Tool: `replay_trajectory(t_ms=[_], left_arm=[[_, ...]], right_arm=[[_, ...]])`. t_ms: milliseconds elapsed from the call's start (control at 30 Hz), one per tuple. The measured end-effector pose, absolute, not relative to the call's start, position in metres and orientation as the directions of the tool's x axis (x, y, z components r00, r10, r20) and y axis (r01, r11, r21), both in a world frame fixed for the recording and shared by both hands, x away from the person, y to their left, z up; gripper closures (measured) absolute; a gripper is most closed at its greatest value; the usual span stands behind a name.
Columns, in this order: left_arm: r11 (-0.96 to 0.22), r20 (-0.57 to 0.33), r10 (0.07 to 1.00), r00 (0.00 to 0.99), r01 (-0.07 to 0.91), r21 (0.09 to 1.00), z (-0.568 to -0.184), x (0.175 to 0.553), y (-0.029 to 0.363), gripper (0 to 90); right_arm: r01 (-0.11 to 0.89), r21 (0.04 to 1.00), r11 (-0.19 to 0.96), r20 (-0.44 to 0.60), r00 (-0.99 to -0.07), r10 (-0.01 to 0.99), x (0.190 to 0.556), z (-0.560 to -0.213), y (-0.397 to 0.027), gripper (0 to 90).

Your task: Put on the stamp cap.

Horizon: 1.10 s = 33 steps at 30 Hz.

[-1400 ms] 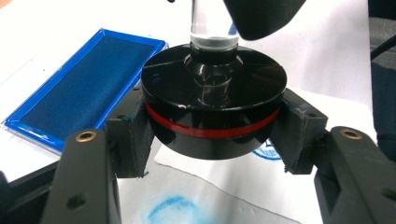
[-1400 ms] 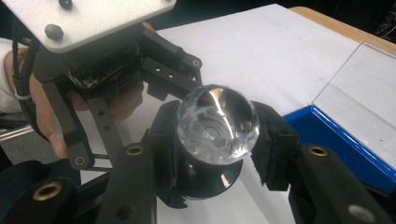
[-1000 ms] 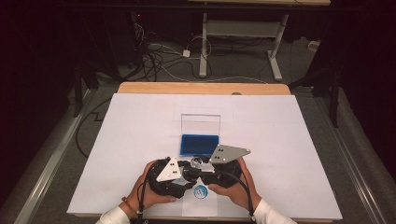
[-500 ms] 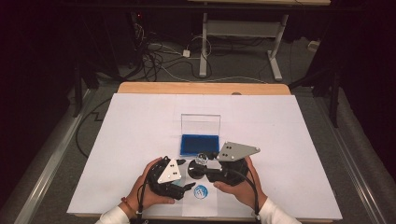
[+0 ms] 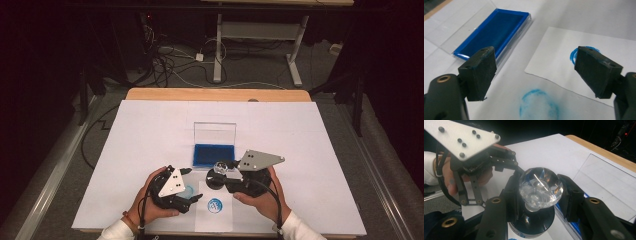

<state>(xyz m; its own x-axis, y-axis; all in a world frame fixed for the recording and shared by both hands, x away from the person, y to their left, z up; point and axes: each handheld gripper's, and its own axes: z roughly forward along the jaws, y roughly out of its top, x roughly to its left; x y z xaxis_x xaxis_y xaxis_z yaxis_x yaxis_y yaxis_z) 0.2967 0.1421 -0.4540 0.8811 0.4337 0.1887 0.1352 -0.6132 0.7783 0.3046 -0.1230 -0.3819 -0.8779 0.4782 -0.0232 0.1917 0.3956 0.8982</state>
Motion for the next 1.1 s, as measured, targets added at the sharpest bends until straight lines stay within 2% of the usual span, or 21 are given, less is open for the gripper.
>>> replay_trajectory(t_ms=[567, 1100], left_arm=[[-0.594, 0.241, 0.504, 0.829, 0.131, 0.794, -0.442, 0.290, 0.174, 17.9], [-0.570, 0.214, 0.571, 0.792, 0.196, 0.798, -0.453, 0.281, 0.204, 17.6]], right_arm=[[0.192, 0.893, 0.407, -0.039, -0.868, 0.495, 0.304, -0.380, -0.132, 57.1], [0.188, 0.885, 0.426, -0.066, -0.855, 0.515, 0.306, -0.378, -0.141, 57.1]])
